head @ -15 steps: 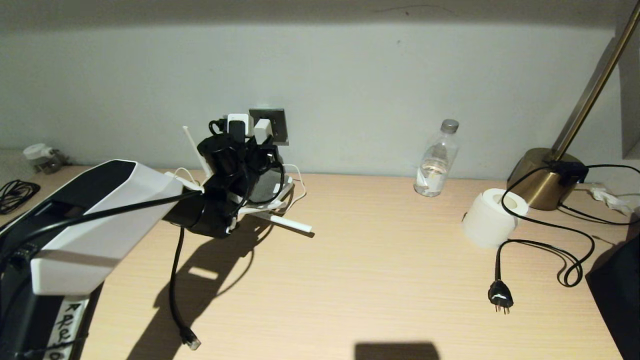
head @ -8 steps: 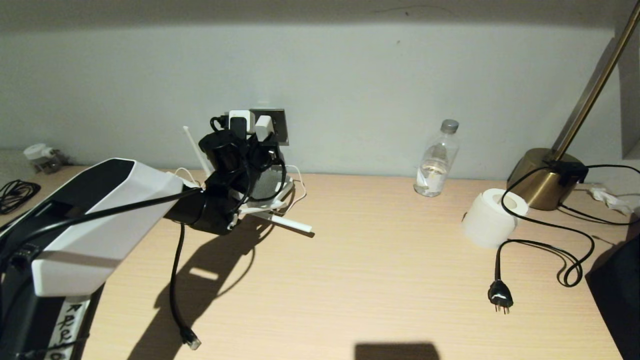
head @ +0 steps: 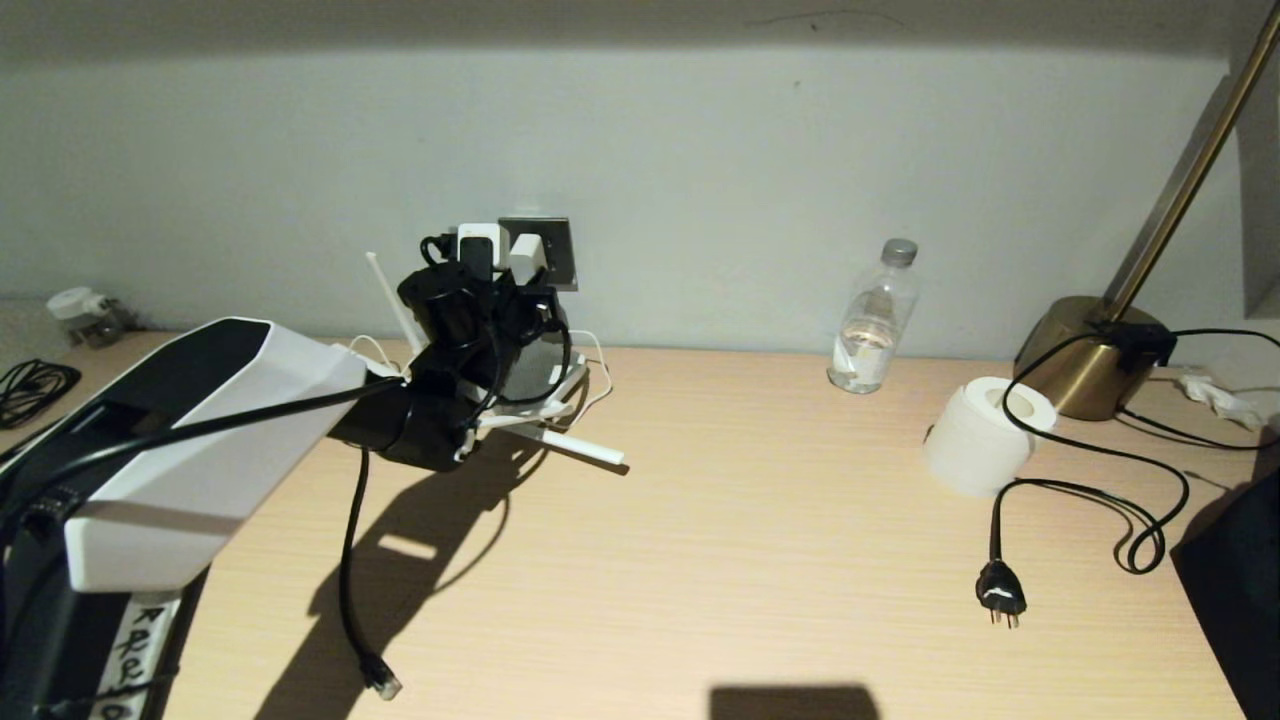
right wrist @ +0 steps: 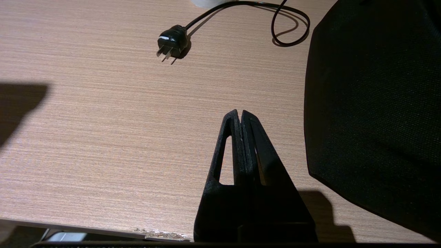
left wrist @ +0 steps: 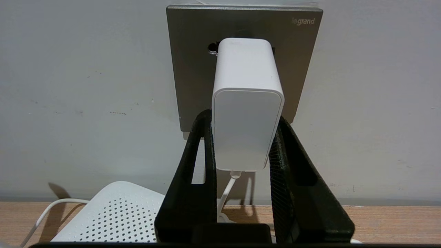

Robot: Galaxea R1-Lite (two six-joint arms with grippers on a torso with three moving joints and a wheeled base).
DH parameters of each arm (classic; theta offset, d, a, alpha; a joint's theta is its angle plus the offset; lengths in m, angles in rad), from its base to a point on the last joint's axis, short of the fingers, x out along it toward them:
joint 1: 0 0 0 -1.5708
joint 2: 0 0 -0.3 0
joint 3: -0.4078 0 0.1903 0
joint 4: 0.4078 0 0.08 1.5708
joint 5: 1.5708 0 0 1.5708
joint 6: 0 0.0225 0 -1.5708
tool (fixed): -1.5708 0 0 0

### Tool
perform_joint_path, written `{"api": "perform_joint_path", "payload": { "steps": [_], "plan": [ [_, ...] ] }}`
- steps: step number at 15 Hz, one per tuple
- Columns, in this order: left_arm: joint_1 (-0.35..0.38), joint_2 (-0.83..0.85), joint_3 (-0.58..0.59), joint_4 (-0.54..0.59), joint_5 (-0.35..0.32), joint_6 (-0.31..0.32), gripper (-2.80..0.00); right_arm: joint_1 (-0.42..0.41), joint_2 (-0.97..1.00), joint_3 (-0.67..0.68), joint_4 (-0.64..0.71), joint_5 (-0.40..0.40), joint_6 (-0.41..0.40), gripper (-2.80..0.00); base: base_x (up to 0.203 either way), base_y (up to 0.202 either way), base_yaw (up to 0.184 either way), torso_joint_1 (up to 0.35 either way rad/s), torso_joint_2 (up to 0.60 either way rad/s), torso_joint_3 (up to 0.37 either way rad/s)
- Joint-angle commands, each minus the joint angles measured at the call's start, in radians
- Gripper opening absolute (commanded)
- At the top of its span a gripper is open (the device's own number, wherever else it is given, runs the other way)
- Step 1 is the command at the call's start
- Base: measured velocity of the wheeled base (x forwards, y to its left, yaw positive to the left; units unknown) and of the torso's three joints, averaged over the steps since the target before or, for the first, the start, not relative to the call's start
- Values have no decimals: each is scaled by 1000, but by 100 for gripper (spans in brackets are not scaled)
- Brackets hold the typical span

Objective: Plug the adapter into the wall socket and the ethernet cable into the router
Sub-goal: Plug plug into socket

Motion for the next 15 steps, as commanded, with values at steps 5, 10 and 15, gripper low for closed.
{"api": "perform_joint_path", "payload": {
  "steps": [5, 10, 15],
  "plan": [
    [15, 1, 2, -8, 3, 1, -280, 0, 0, 1, 1, 1, -1, -280, 0, 0, 0, 0, 0, 0],
    [14, -3, 25, -14, 2, 1, -280, 0, 1, 0, 1, 1, -1, -280, 0, 0, 0, 0, 0, 0],
    [12, 4, 8, -8, 0, 2, -280, 0, 0, 0, 1, 1, -1, -280, 0, 0, 0, 0, 0, 0]
  ]
}}
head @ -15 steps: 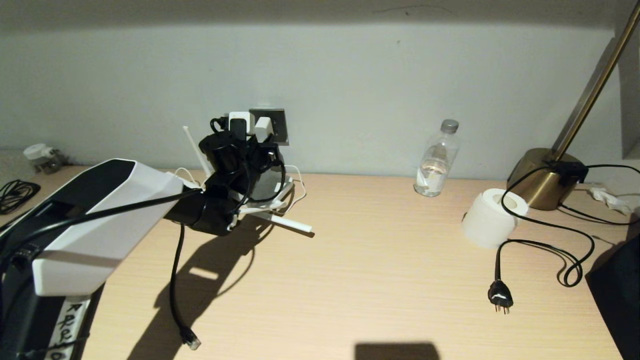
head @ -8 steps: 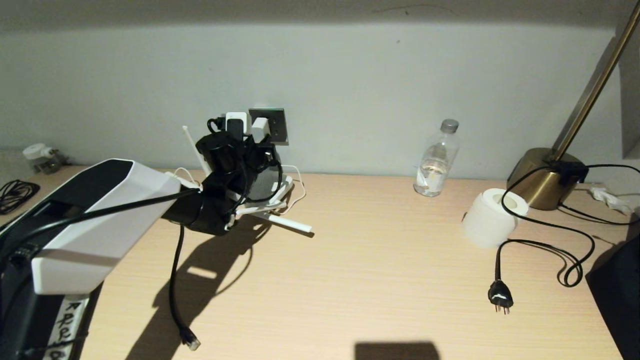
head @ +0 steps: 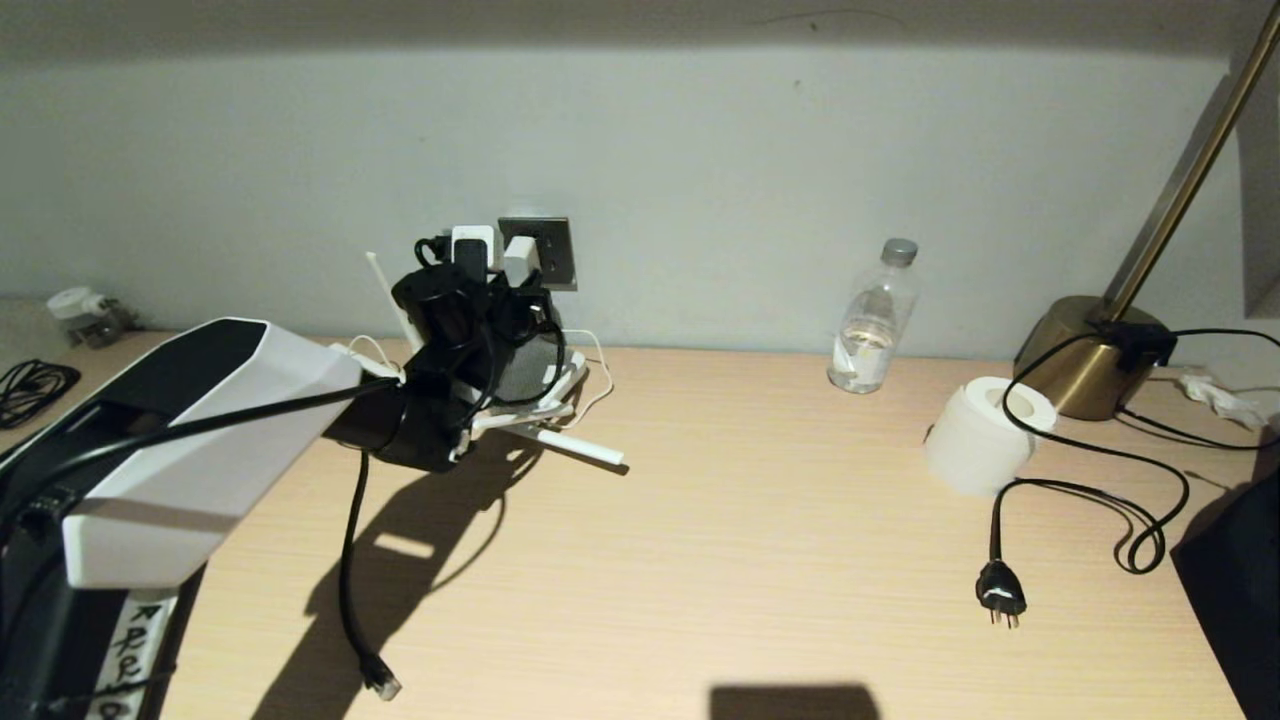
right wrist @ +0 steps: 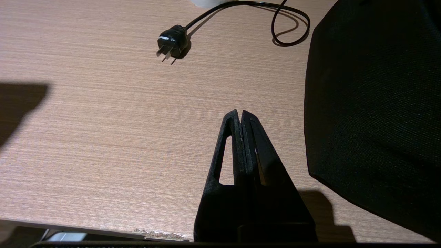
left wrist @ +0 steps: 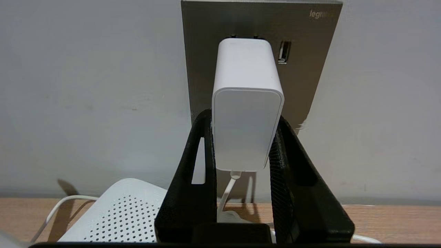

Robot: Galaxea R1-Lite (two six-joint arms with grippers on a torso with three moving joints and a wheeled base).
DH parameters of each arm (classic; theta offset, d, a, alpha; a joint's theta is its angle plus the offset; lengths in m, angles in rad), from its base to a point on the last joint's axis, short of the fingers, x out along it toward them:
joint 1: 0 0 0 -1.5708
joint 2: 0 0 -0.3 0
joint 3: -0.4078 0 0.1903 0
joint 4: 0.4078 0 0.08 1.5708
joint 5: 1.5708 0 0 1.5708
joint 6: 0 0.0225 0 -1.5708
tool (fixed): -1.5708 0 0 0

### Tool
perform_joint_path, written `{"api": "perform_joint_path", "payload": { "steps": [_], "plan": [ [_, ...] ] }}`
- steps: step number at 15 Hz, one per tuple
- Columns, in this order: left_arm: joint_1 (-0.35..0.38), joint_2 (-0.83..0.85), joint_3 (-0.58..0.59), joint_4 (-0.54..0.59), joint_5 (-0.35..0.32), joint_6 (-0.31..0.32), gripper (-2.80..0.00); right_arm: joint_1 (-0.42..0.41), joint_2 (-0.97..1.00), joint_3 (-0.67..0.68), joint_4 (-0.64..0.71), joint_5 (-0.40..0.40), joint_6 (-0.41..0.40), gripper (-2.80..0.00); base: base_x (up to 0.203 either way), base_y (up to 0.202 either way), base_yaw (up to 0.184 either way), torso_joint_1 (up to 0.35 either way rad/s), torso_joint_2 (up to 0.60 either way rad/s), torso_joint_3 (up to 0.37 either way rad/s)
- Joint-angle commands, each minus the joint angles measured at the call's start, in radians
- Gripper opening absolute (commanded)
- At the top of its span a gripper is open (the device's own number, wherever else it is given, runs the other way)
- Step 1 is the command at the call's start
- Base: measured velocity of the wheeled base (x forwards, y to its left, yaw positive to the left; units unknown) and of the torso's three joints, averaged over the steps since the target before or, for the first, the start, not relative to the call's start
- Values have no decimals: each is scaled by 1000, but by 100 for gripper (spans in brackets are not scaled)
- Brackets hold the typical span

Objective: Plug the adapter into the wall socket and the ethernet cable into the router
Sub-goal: Plug plug into socket

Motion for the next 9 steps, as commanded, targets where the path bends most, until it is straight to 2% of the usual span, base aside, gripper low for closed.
{"api": "perform_joint_path", "payload": {
  "steps": [1, 9],
  "plan": [
    [0, 3, -6, -6, 1, 0, -280, 0, 1, 1, 1, 0, -1, -280, 0, 0, 0, 0, 0, 0],
    [0, 6, -26, 10, -2, 0, -280, 0, 2, 0, 1, 0, -1, -280, 0, 0, 0, 0, 0, 0]
  ]
}}
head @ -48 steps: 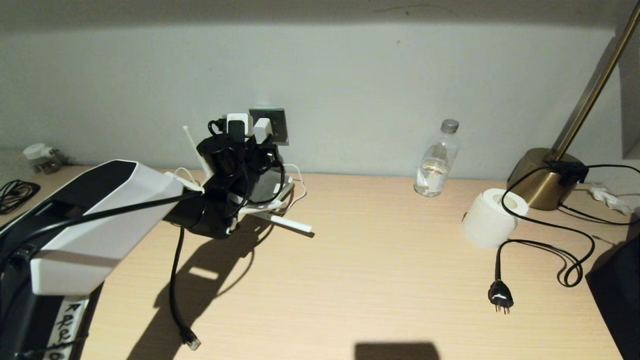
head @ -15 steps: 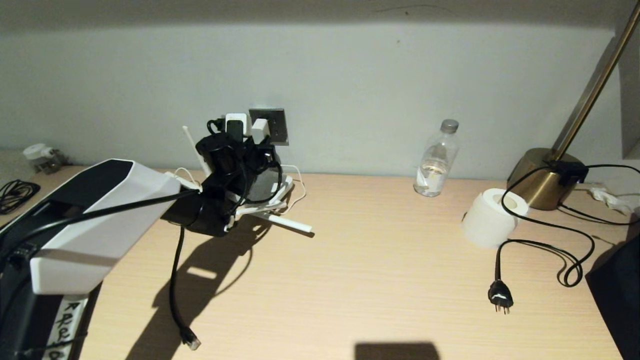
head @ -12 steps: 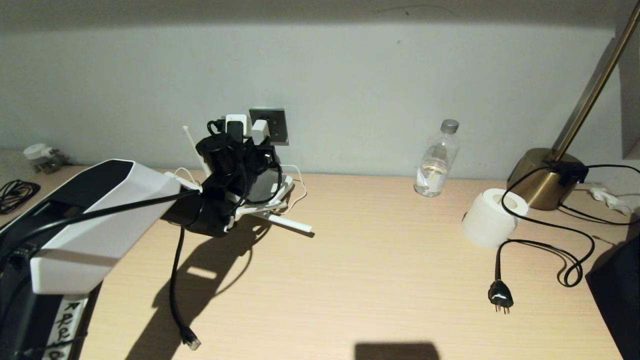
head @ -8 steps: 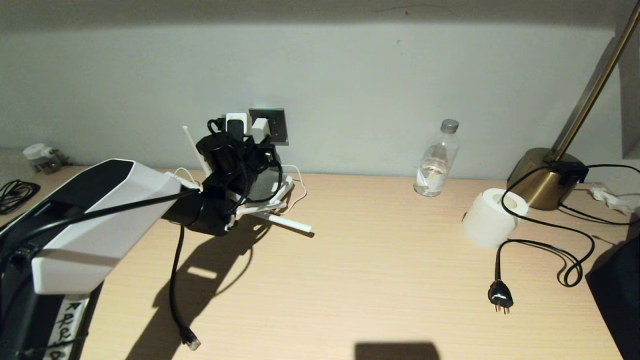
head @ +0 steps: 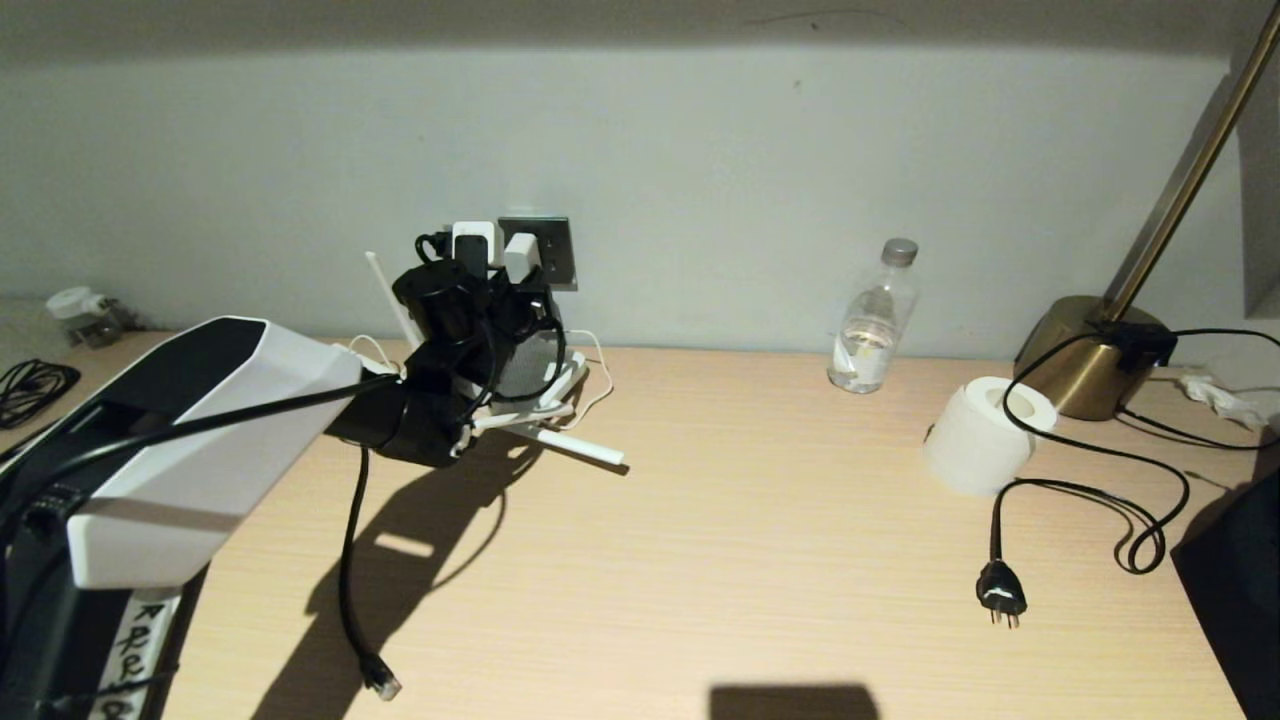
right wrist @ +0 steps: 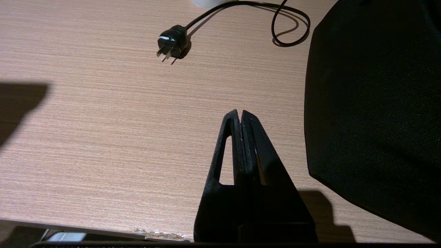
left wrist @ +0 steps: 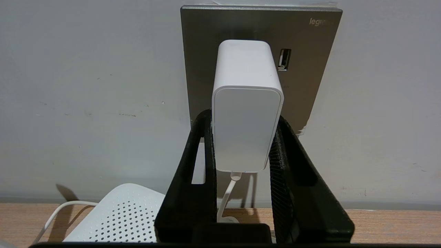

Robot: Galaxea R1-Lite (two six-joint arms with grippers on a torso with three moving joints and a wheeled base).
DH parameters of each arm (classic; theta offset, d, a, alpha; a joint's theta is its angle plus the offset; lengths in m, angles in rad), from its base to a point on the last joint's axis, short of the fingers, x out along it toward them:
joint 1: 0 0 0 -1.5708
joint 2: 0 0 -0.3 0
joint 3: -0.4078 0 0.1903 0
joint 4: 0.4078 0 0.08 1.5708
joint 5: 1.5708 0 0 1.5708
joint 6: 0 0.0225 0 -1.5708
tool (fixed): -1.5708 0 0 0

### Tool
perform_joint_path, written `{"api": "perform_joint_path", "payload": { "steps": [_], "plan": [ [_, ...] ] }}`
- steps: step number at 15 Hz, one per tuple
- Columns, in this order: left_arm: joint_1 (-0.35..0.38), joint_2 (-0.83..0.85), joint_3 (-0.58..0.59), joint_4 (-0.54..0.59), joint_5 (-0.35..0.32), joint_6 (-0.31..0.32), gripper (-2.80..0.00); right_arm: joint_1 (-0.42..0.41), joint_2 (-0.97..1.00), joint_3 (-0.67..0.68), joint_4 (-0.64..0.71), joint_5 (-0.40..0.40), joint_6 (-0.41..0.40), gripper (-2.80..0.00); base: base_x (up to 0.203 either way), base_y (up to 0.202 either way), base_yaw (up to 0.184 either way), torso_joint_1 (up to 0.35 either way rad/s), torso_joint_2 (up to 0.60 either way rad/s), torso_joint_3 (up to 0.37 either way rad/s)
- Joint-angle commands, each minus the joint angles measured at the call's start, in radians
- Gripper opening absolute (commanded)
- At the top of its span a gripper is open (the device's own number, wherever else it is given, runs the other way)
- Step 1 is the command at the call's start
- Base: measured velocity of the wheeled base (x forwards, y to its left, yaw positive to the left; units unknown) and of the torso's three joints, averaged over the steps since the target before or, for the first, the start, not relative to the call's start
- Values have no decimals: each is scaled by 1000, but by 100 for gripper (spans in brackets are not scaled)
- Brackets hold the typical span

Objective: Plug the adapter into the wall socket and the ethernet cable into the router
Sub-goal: Plug plug into socket

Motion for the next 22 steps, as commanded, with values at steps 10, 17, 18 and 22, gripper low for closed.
{"api": "perform_joint_path", "payload": {
  "steps": [10, 17, 18, 22],
  "plan": [
    [-1, 5, -12, 2, 0, 0, -280, 0, 0, 0, 1, 0, 0, -280, 0, 0, 0, 0, 0, 0],
    [0, 19, -83, 52, -2, 0, -280, 0, 1, -1, 1, 0, 0, -280, 0, 0, 0, 0, 0, 0],
    [0, 22, -89, 54, -2, 0, -280, 0, 1, 0, 1, 0, 0, -280, 0, 0, 0, 0, 0, 0],
    [0, 24, -89, 54, -2, 0, -280, 0, 0, 0, 1, 0, 0, -280, 0, 0, 0, 0, 0, 0]
  ]
}}
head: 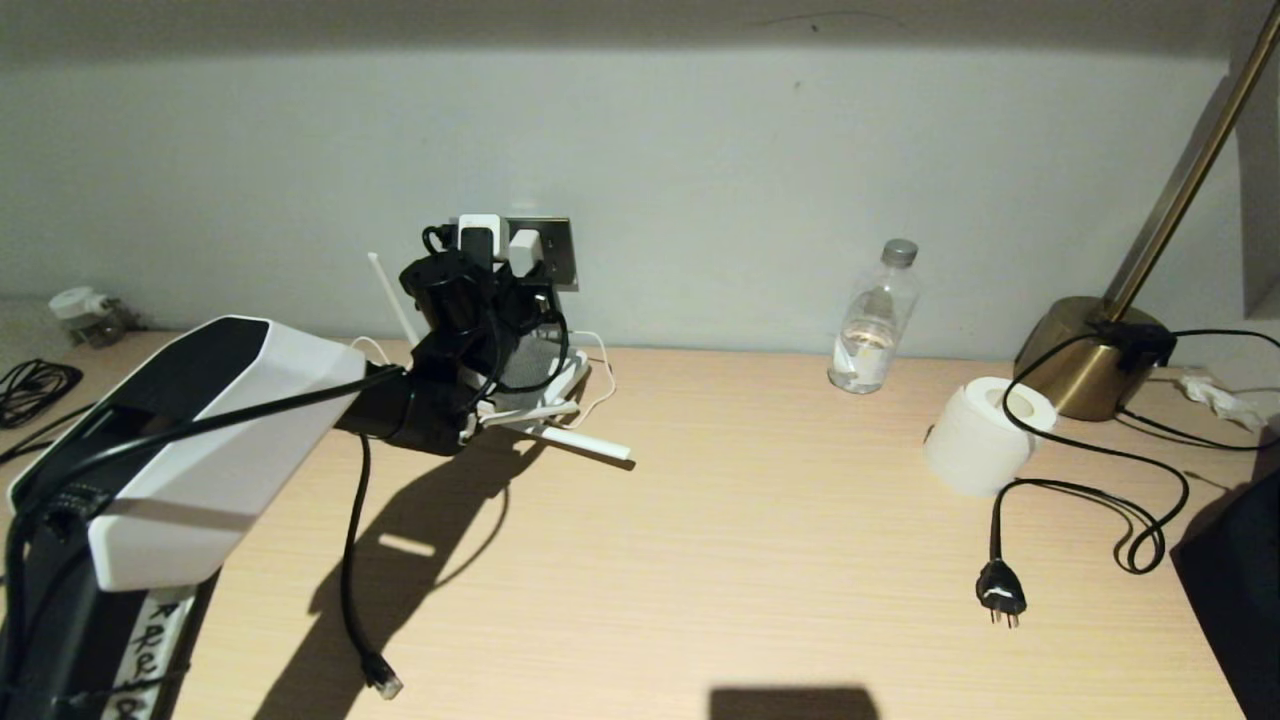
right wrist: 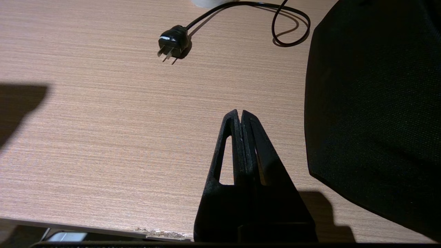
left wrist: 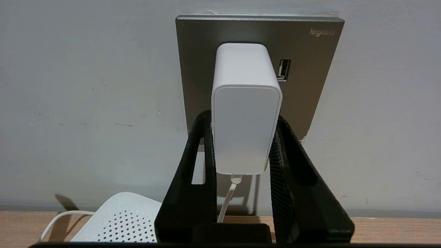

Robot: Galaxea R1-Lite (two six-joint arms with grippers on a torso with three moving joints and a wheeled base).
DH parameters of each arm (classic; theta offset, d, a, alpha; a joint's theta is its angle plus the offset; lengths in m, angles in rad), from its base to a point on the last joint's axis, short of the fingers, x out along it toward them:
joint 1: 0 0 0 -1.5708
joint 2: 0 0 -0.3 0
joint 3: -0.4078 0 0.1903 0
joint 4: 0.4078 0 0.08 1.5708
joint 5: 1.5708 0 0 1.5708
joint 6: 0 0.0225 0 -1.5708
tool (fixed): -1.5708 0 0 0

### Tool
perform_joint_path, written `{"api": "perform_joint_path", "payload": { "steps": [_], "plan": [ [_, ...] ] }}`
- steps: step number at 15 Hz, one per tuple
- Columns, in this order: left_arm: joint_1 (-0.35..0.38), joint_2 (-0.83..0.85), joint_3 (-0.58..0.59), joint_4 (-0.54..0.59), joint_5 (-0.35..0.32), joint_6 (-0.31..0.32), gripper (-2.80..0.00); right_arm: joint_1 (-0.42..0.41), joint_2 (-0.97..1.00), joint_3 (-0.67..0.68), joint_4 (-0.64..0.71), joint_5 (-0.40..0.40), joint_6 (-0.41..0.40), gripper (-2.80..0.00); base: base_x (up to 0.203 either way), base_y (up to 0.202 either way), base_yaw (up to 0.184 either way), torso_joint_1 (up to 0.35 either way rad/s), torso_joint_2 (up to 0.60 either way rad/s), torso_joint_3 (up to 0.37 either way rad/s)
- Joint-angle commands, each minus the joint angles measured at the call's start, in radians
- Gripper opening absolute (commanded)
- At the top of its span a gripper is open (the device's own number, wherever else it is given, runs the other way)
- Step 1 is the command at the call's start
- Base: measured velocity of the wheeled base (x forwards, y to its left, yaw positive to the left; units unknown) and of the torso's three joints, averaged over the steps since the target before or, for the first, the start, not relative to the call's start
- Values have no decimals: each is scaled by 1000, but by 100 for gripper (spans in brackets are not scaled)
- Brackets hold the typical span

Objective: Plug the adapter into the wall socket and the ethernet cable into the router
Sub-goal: Plug plug into socket

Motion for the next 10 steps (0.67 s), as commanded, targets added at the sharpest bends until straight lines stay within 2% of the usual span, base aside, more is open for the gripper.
{"api": "perform_joint_path", "payload": {
  "steps": [1, 10],
  "plan": [
    [1, 1, -2, -8, 0, 0, -280, 0, 0, 1, 1, 1, -1, -280, 0, 0, 0, 0, 0, 0],
    [3, 16, -13, 33, 0, -1, -280, 0, 0, 0, 1, 1, -1, -280, 0, 0, 0, 0, 0, 0]
  ]
}}
